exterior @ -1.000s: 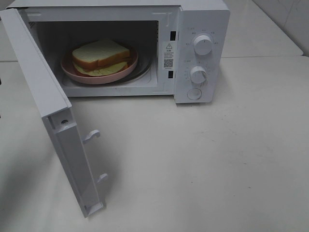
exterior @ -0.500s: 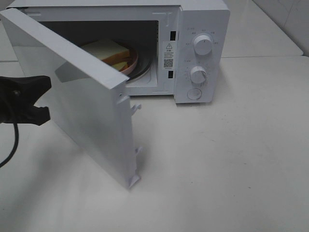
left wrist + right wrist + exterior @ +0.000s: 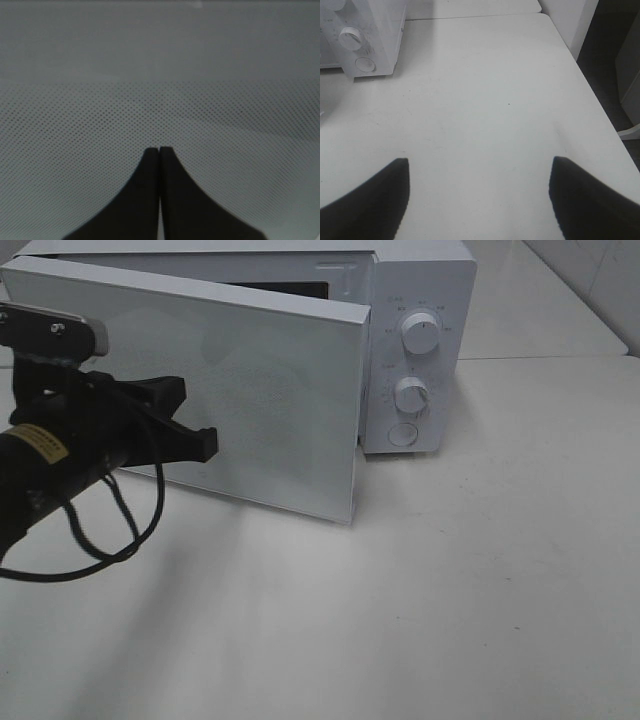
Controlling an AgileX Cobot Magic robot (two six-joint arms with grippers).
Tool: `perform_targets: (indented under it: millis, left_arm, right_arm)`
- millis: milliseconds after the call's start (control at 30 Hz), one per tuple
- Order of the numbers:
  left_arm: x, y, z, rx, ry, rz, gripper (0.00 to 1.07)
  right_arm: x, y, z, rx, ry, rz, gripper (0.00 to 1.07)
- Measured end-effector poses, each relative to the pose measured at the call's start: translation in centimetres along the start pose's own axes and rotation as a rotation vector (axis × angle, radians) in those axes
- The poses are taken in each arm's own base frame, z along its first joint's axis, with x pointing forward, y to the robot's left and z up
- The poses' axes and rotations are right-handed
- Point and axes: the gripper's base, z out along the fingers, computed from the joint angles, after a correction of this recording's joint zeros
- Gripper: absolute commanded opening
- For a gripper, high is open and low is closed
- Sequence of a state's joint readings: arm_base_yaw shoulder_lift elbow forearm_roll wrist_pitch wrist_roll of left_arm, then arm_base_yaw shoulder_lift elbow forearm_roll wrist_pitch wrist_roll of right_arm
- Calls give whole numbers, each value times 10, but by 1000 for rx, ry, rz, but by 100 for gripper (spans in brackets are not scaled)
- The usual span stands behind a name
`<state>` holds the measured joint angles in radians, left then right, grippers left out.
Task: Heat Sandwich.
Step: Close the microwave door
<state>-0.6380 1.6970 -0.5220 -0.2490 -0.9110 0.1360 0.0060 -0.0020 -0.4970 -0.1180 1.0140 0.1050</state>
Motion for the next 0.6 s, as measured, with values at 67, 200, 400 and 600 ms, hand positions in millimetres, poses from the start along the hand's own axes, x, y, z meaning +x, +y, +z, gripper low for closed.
perform_targets:
  millis: [67,200,400,600]
  left_arm:
    - [-2,-6,9,-29,-6,-16,0]
    - [-5,-17,25,-67,-15,-31,0]
    - [-11,-28,51,-92,-38,-29,0]
    - [-16,-35,81,-114,-38,-32,0]
  right_arm:
    - [0,0,0,0,0,0,75]
    - [0,0,0,0,0,0,75]
    - [0,0,0,0,0,0,75]
    - [0,0,0,0,0,0,75]
